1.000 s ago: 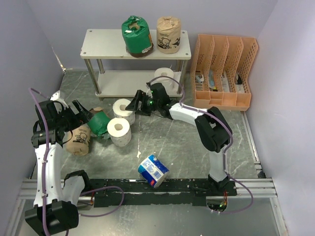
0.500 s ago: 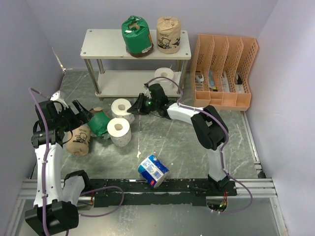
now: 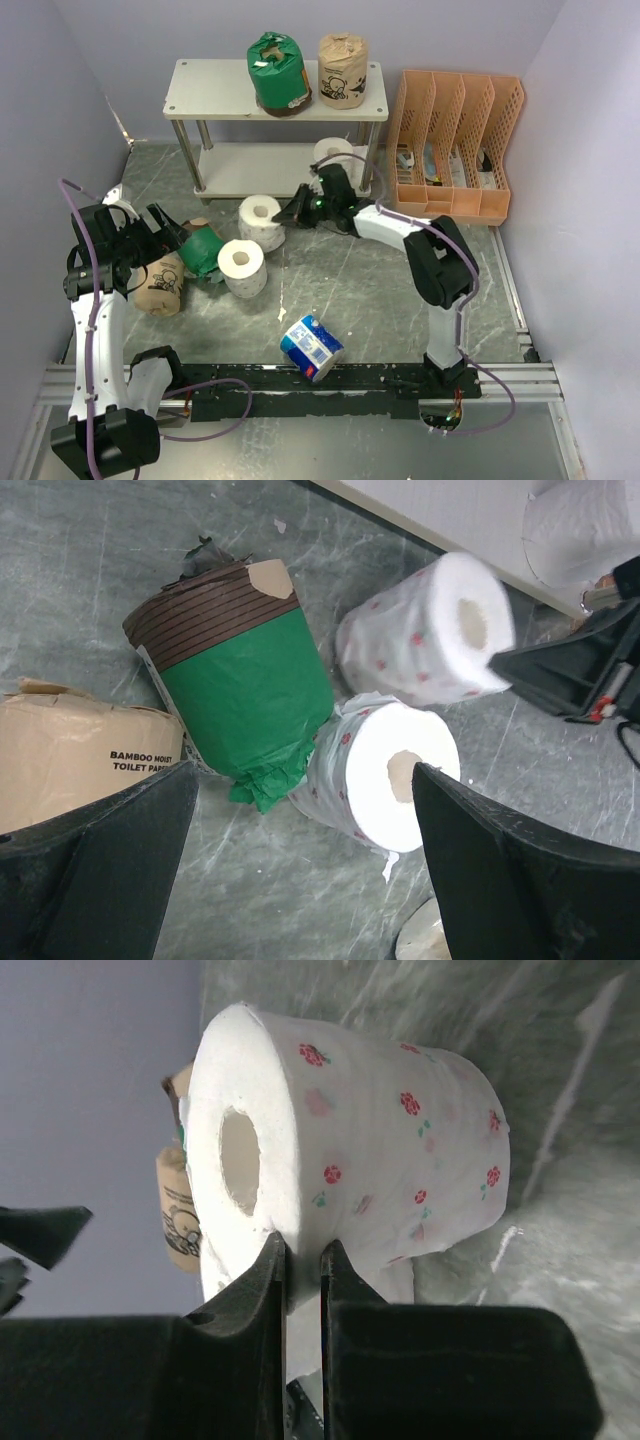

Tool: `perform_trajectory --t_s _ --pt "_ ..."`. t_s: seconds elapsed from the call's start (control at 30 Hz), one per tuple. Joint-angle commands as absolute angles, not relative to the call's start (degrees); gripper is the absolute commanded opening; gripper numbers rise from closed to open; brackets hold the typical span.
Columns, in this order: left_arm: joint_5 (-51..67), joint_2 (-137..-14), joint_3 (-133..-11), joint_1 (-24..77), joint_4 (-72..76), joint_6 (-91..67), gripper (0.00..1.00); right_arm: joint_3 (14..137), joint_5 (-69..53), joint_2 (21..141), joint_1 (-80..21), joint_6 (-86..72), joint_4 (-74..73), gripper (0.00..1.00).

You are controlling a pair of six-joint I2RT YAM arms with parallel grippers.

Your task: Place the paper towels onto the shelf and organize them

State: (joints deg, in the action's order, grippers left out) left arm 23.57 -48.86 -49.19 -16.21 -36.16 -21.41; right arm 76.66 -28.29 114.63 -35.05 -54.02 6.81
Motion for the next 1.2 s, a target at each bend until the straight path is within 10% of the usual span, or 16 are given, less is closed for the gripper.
perform_trajectory --t_s 0.0,1.17 --pt "25.23 -48.78 -48.76 -16.93 -34.02 -20.74 1.0 76.15 -26.76 107.5 -28.79 -58.58 7.59 0.0" --pt "25.22 -49.22 -48.52 -17.16 -33.84 -21.0 0.99 92.29 -10.1 116.59 -24.96 -62.73 5.47 0.0"
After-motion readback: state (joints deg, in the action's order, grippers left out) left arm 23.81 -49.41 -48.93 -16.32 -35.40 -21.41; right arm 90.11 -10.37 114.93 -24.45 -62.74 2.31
